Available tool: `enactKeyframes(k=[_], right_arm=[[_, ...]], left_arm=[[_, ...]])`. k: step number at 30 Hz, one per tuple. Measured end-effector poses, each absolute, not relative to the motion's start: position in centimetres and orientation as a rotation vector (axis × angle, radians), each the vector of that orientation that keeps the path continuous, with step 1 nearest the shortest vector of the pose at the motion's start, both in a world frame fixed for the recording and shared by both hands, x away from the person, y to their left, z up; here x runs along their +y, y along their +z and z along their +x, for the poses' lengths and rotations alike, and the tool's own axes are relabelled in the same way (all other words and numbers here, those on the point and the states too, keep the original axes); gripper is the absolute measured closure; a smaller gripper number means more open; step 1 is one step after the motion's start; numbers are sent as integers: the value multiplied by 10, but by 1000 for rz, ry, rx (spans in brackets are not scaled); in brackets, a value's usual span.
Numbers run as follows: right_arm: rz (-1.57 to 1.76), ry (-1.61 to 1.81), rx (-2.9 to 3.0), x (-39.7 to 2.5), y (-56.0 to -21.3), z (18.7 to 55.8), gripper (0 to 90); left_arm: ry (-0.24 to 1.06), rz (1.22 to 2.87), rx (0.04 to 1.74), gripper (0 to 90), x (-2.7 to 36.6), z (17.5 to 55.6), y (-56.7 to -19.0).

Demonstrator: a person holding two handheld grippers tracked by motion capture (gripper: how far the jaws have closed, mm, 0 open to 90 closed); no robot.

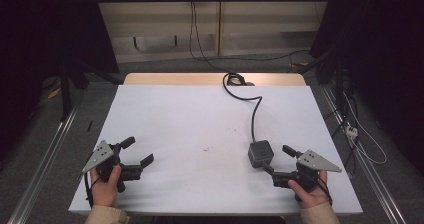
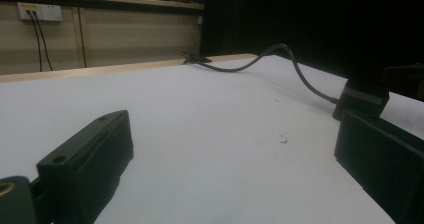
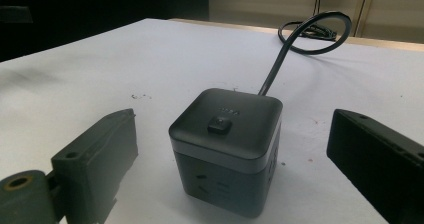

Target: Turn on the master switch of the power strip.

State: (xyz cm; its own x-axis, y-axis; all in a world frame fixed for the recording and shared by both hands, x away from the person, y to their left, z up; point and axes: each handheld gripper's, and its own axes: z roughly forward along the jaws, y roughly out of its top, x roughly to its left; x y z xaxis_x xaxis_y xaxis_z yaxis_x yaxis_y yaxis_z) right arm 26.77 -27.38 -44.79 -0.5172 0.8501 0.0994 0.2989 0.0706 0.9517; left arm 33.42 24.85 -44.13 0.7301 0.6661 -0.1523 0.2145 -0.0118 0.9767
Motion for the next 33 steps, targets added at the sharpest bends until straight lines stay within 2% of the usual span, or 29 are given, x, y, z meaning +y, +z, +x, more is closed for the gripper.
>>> enactKeyframes(k=[23, 33], right_arm=[[1128, 1442, 1855, -271, -446, 272, 78], [1123, 1442, 1847, -270, -445, 274, 118]], left_arm=[[412, 1584, 735, 20, 249, 333, -441], [415, 1588, 727, 20, 249, 332, -441]])
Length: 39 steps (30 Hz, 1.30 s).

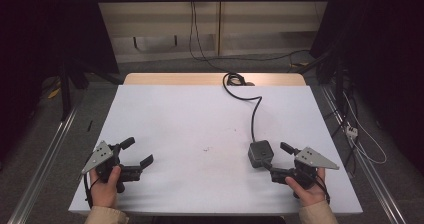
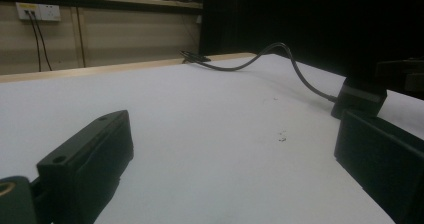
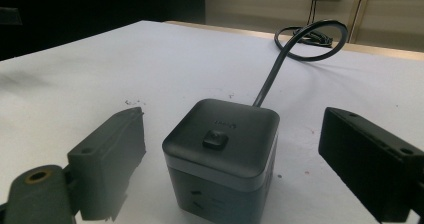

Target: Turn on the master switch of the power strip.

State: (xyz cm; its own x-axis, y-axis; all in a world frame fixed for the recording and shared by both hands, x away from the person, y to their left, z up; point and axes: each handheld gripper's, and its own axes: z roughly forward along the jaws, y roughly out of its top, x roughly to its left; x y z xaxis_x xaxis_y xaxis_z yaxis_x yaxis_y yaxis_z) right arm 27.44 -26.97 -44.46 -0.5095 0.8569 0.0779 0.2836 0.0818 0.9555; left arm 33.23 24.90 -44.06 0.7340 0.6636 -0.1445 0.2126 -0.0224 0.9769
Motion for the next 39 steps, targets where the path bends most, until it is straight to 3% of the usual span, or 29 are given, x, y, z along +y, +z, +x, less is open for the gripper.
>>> enactKeyframes(k=[39], right_arm=[[1107, 1442, 1838, -265, -438, 282, 395]], left_arm=[[397, 1598, 710, 20, 245, 332, -441]])
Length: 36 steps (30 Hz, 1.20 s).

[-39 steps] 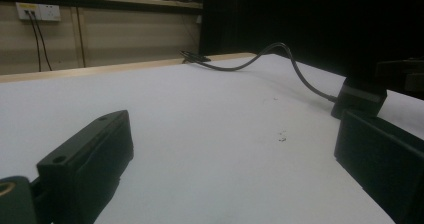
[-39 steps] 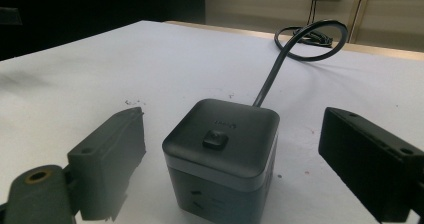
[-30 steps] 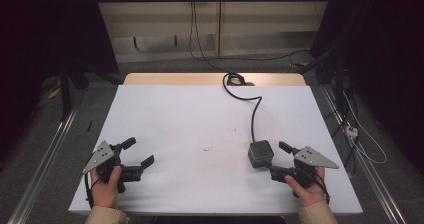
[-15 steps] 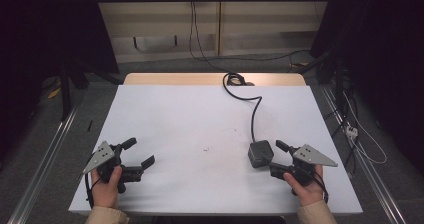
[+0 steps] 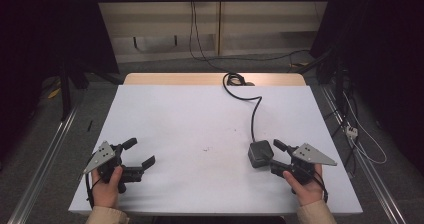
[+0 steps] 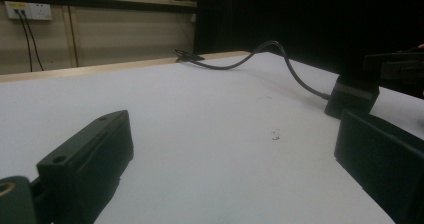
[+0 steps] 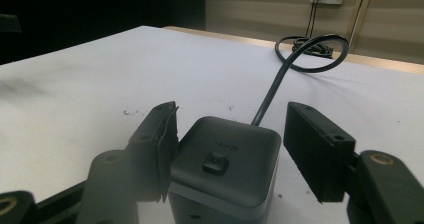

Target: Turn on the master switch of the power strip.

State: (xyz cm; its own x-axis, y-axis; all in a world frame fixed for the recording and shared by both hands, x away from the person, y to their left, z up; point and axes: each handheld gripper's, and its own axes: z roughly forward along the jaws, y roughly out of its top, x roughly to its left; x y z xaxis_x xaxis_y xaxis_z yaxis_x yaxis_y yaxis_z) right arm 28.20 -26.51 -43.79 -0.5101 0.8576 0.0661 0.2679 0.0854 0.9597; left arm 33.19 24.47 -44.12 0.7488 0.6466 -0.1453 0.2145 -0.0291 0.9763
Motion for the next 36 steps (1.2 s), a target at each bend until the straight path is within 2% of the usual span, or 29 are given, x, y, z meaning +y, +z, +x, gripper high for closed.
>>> enactKeyframes(k=[11, 17, 36], right_arm=[[1119, 1441, 1841, -265, -438, 284, 458], [1106, 1443, 1855, -263, -436, 283, 552], [1118, 1462, 1883, -262, -435, 285, 741]], left_arm=[[397, 1600, 708, 20, 245, 332, -441], [396, 1602, 708, 20, 245, 332, -441], [399, 1600, 708, 20, 245, 332, -441]])
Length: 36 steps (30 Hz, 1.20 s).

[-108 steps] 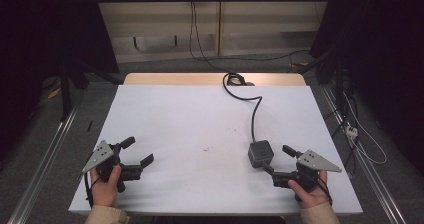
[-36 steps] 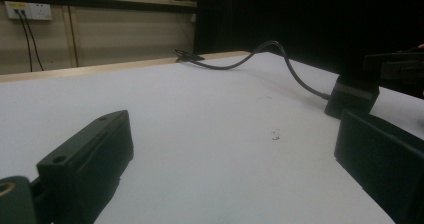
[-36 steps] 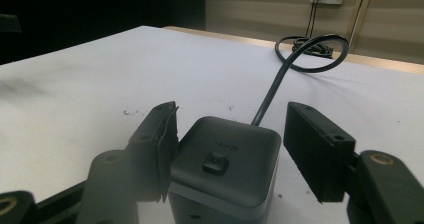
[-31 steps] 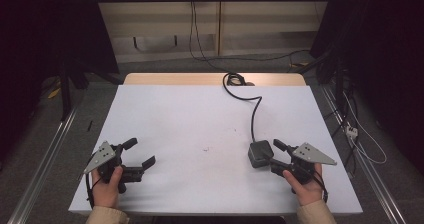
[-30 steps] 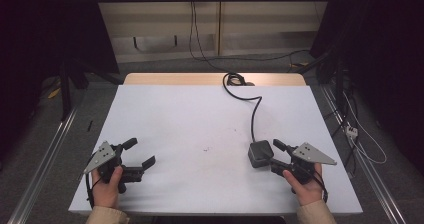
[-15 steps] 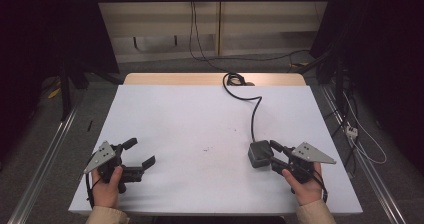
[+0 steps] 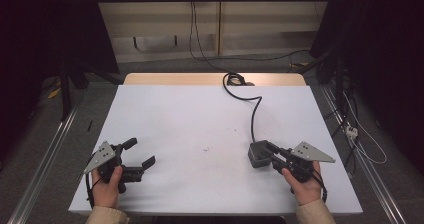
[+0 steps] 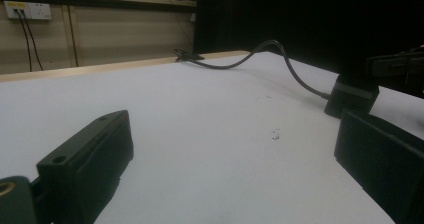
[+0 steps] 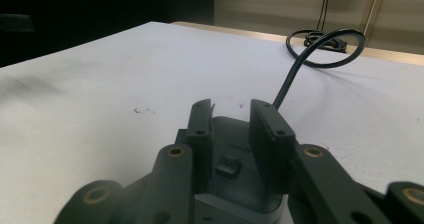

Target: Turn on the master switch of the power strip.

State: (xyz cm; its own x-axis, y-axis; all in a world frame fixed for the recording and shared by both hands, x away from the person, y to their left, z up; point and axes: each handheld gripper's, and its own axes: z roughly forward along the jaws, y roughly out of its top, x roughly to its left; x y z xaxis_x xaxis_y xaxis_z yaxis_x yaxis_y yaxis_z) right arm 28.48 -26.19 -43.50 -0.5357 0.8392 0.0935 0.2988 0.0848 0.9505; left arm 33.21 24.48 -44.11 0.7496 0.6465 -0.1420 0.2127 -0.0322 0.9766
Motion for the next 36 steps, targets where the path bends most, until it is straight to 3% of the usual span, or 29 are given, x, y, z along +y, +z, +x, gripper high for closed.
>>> enactKeyframes(k=[21, 36], right_arm=[[1114, 1469, 1915, -261, -437, 286, 886], [1112, 1450, 1937, -261, -438, 286, 900]], left_arm=[[402, 1596, 708, 19, 245, 332, -441], [396, 1601, 707, 20, 244, 332, -442]])
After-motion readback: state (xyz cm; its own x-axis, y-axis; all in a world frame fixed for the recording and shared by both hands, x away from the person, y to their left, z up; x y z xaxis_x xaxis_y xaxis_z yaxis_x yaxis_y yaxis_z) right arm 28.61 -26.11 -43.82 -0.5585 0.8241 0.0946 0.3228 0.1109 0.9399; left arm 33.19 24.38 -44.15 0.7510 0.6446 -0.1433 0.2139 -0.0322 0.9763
